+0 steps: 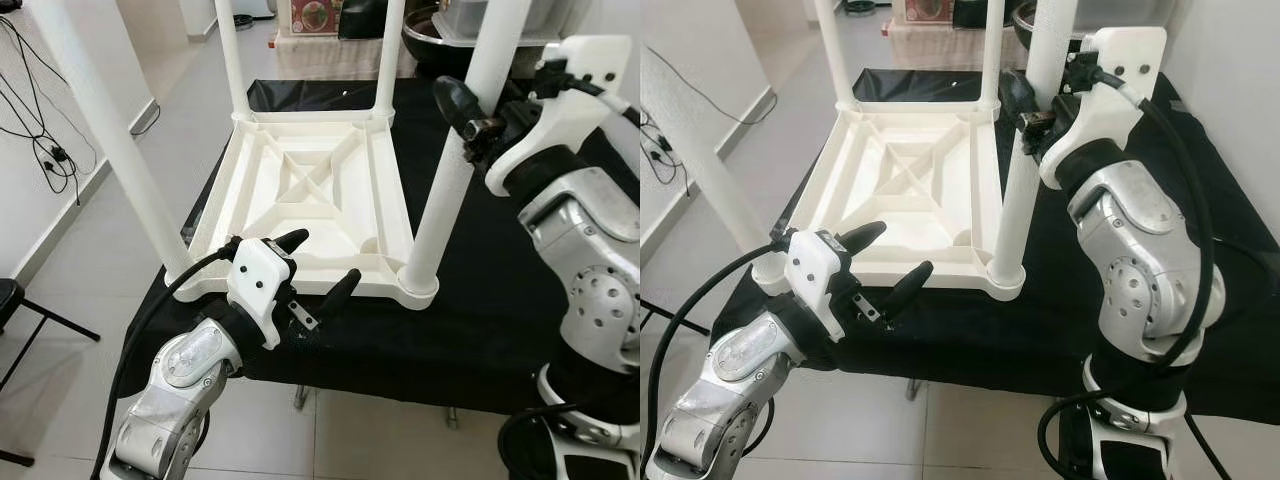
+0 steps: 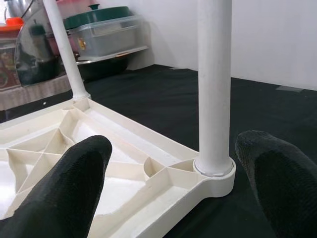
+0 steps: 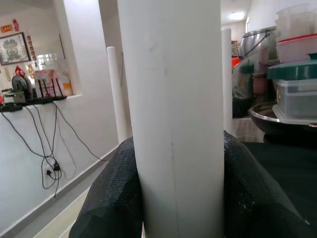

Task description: Building children table

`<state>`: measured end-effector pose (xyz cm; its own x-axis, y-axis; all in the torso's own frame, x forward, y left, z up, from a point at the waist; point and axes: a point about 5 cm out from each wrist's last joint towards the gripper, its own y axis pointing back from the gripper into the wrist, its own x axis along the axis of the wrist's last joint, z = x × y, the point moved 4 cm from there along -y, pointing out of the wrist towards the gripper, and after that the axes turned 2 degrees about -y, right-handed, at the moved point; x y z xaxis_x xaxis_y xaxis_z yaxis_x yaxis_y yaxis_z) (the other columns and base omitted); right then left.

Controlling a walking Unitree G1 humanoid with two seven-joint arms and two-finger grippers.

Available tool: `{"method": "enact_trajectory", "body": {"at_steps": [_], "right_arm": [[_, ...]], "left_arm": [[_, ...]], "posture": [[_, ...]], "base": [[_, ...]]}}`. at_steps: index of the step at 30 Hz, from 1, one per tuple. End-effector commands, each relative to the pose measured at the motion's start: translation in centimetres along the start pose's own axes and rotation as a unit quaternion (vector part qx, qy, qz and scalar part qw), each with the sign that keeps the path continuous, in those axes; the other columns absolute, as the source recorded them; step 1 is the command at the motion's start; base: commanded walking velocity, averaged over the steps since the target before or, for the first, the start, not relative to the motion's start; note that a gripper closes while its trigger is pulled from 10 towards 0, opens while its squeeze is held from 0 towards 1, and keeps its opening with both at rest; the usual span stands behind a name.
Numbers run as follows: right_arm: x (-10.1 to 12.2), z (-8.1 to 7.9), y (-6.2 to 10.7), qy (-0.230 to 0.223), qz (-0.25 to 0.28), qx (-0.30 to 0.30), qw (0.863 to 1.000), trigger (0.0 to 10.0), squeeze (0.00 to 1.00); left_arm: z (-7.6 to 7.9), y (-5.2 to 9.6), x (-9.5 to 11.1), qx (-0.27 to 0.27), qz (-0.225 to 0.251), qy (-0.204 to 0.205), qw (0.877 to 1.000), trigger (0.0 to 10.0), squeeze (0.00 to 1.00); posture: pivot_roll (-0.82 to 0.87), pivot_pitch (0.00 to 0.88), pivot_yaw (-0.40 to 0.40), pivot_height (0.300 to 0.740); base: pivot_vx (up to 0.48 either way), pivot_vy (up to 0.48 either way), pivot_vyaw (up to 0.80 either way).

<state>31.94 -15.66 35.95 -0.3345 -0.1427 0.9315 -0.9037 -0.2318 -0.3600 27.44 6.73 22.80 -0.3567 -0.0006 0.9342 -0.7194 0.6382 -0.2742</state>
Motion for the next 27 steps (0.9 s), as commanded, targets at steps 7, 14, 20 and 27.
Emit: {"method": "enact_trajectory", "body": {"at_steps": [7,14,20,27], "right_arm": [[-2.8,1.8,0.8,-0.082,-0.044,-0.059,0.994,0.0,0.00],[-6.8,7.4,2.4,-0.107,-0.098,-0.184,0.972,0.0,0.00],[-13.3,15.6,5.9,-0.120,-0.188,-0.364,0.904,0.0,0.00],[-18.1,17.5,7.5,-0.098,-0.253,-0.396,0.877,10.0,0.00]], "left_arm": [[0.0,0.0,-0.3,0.001,-0.002,0.003,1.000,10.0,0.00],[-0.1,0.0,0.2,0.002,0.003,0.003,1.000,10.0,0.00],[0.2,0.4,0.6,-0.001,0.003,0.004,1.000,10.0,0.00],[0.4,1.2,0.9,0.001,-0.006,0.007,1.000,10.0,0.00]], "posture": [[-0.02,0.112,0.010,0.740],[-0.01,0.123,0.014,0.740],[0.02,0.148,0.013,0.740],[0.06,0.191,0.018,0.740]], "base": [[0.000,0.000,0.00],[0.000,0.000,0.00],[0.000,0.000,0.00],[0.000,0.000,0.00]]}}
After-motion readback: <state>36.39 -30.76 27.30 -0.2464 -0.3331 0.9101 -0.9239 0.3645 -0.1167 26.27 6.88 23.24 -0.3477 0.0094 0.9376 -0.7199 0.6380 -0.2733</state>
